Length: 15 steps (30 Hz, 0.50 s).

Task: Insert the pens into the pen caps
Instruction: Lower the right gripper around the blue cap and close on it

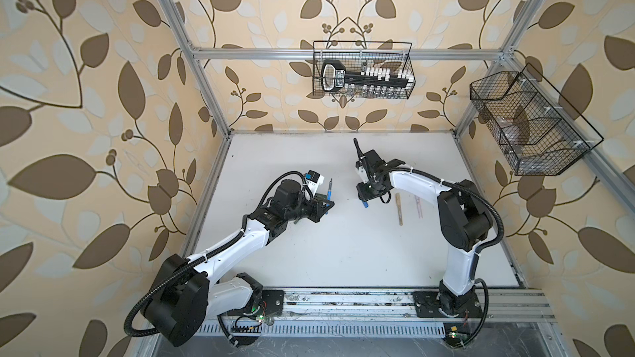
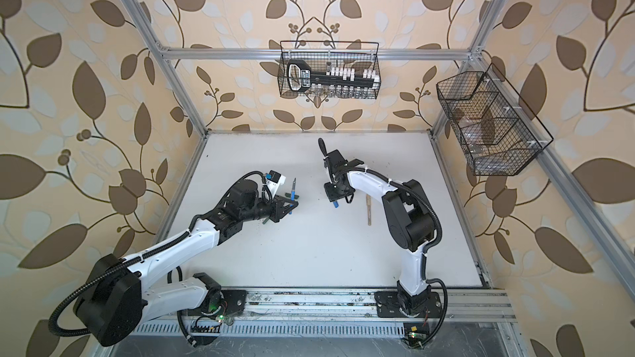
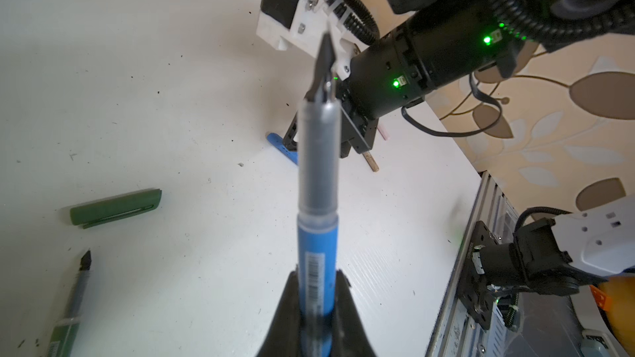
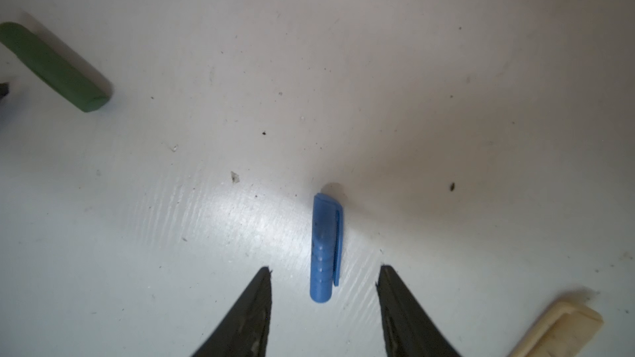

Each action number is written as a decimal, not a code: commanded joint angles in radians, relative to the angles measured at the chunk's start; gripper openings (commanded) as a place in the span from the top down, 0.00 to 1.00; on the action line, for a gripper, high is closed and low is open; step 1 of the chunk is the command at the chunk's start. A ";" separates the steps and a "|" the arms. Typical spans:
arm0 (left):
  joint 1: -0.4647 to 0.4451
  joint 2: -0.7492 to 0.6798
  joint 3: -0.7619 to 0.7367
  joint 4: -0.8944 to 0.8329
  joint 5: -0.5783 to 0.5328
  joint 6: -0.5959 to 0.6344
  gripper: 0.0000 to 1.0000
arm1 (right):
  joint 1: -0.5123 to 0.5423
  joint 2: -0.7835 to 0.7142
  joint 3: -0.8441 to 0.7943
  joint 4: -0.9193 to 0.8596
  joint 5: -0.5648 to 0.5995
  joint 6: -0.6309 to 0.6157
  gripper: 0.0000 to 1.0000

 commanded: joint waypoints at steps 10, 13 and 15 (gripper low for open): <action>0.007 -0.033 0.008 0.035 0.015 0.008 1.00 | 0.025 0.137 0.100 -0.099 0.032 -0.070 0.49; 0.007 -0.029 0.009 0.036 0.015 0.008 1.00 | 0.024 0.142 0.098 -0.101 0.038 -0.073 0.49; 0.008 -0.026 0.009 0.038 0.016 0.007 1.00 | 0.022 0.145 0.093 -0.096 0.040 -0.082 0.50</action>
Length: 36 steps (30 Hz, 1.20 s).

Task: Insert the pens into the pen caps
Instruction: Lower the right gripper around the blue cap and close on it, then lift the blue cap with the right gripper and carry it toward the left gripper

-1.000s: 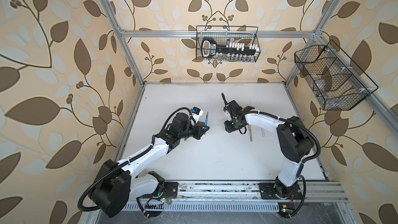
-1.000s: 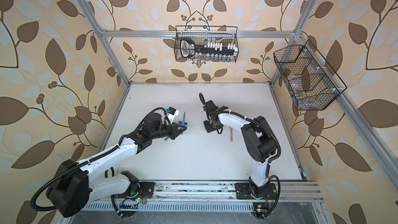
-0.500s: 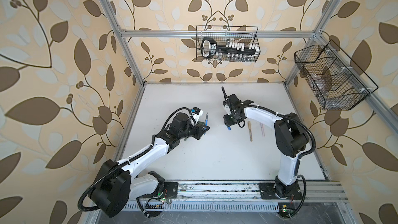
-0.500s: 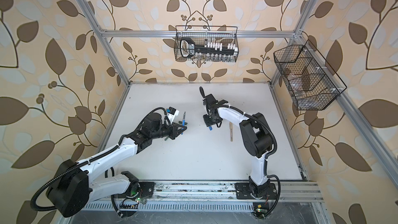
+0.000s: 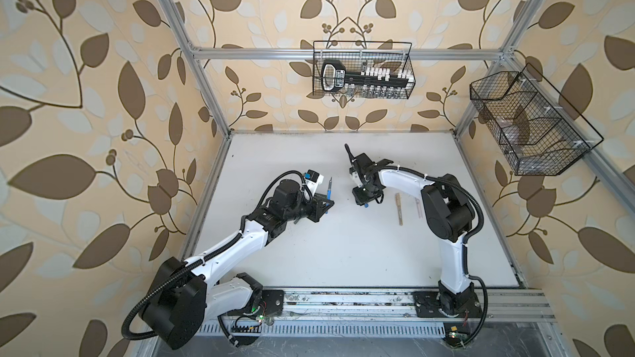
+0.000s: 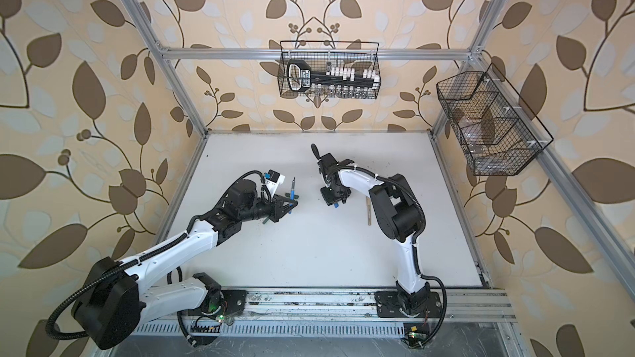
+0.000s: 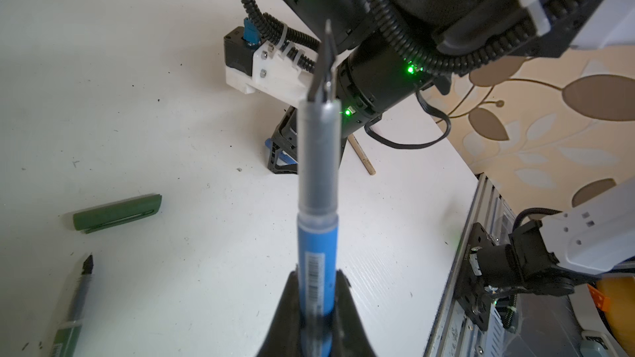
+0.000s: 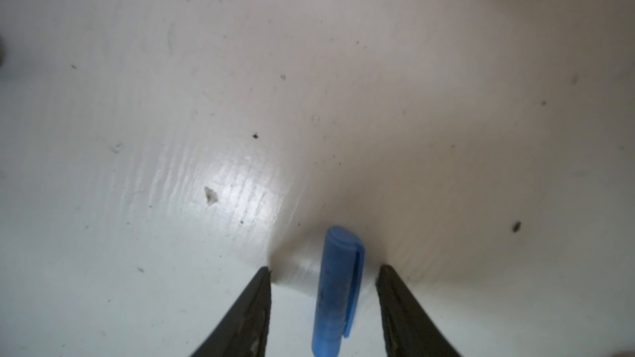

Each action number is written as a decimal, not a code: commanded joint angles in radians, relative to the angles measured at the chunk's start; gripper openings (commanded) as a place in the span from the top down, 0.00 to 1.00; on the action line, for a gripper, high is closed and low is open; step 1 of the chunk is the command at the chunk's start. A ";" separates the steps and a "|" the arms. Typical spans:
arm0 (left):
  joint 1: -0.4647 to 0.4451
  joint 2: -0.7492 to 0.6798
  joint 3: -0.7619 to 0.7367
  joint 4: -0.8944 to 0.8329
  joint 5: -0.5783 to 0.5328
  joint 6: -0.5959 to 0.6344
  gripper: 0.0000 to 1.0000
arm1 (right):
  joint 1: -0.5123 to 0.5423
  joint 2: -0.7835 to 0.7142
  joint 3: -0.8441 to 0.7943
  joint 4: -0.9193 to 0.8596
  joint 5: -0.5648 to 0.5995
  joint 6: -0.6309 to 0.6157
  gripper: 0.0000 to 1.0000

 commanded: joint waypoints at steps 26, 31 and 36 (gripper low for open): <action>-0.002 0.040 0.014 0.051 0.022 0.016 1.00 | -0.018 -0.220 -0.193 0.205 0.017 -0.007 0.86; -0.053 0.076 0.037 0.025 -0.017 0.051 1.00 | -0.052 -0.326 -0.314 0.334 -0.144 0.050 0.85; -0.073 0.116 0.052 0.029 -0.007 0.054 1.00 | -0.072 -0.437 -0.435 0.468 -0.278 0.123 0.85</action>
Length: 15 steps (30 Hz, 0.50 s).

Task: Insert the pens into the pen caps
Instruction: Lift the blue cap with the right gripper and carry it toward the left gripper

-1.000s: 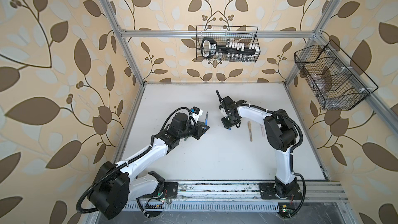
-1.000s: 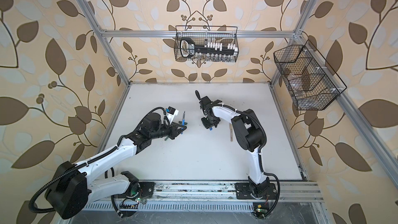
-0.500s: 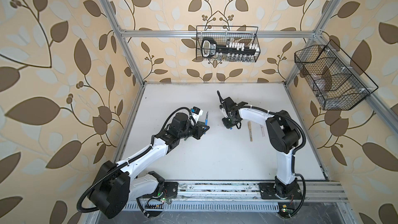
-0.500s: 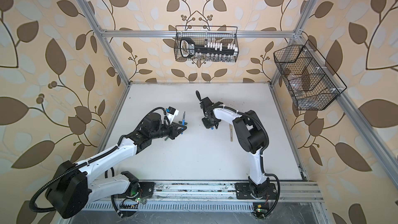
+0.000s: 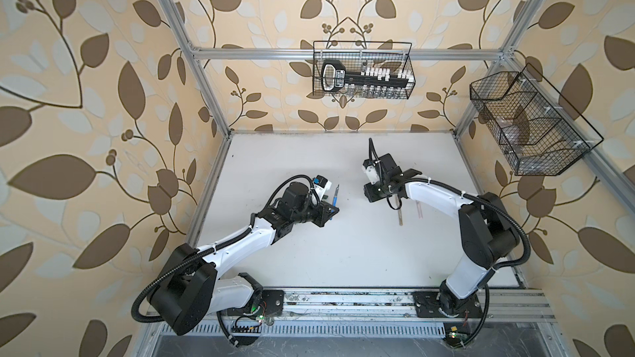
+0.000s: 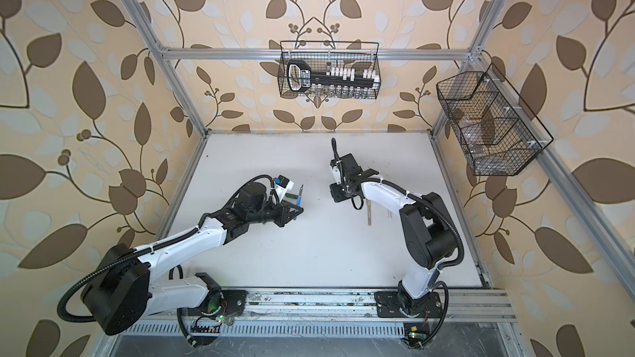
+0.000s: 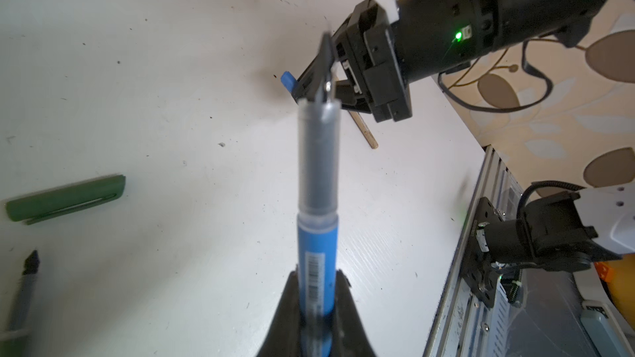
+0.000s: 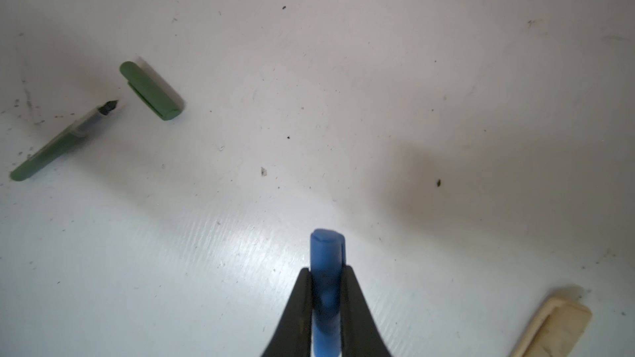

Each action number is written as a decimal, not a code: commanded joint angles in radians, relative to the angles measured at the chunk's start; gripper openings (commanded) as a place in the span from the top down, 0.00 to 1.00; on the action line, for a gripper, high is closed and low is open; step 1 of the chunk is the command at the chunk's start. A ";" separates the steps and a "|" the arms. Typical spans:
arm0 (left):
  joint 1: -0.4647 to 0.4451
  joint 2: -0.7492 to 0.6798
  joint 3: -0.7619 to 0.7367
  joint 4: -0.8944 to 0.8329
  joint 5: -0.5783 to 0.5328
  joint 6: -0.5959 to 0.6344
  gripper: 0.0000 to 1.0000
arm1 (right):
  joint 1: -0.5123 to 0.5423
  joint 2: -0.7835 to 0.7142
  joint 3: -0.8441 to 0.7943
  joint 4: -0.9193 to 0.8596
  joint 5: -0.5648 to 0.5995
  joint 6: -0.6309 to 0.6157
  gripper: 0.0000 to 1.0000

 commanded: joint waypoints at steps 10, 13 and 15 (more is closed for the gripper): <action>-0.062 0.041 0.061 0.033 0.019 0.044 1.00 | -0.014 -0.259 -0.326 0.590 -0.332 0.383 0.84; -0.075 0.038 0.061 0.036 0.026 0.052 1.00 | -0.008 -0.302 -0.392 0.707 -0.334 0.459 0.84; -0.084 0.037 0.062 0.034 0.028 0.060 1.00 | -0.003 -0.328 -0.426 0.767 -0.332 0.497 0.83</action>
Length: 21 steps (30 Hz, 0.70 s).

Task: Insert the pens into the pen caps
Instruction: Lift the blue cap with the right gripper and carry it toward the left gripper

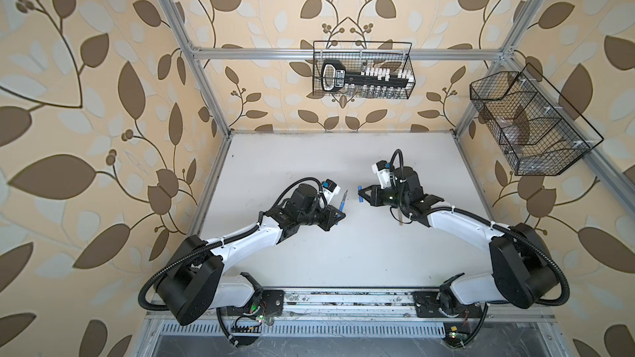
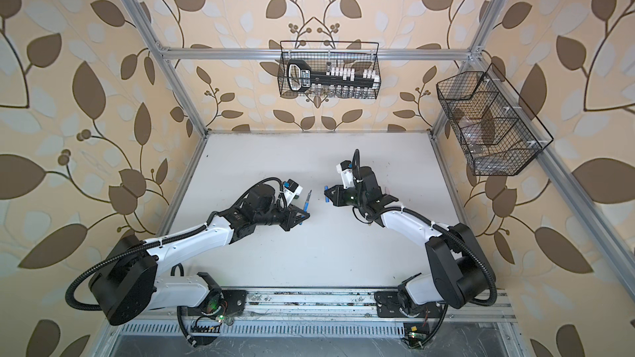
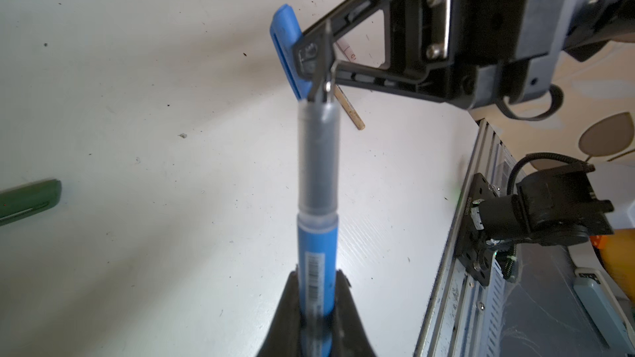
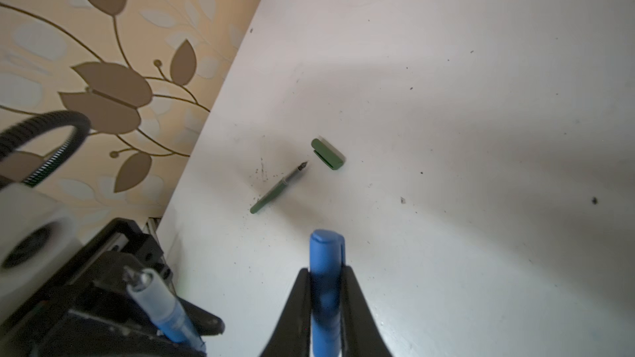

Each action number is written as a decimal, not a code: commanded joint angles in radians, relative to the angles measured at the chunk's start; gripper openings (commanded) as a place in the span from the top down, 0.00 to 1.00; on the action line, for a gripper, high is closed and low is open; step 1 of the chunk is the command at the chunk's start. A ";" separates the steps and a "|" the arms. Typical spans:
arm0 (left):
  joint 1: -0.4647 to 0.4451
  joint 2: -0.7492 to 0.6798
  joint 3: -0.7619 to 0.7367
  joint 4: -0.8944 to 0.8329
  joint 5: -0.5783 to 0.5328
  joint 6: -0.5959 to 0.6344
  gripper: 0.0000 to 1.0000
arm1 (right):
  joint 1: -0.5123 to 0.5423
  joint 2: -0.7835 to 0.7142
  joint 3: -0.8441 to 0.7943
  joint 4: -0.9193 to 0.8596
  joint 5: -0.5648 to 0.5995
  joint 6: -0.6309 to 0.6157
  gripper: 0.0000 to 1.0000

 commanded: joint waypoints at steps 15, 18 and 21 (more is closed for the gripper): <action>-0.039 -0.001 0.048 0.020 0.000 0.053 1.00 | 0.012 -0.122 -0.079 0.312 -0.054 0.205 0.83; -0.038 -0.001 0.051 0.012 -0.008 0.056 1.00 | 0.018 -0.121 -0.080 0.334 -0.053 0.207 0.83; -0.040 -0.006 0.050 0.013 -0.011 0.057 1.00 | 0.027 -0.110 -0.073 0.350 -0.061 0.215 0.83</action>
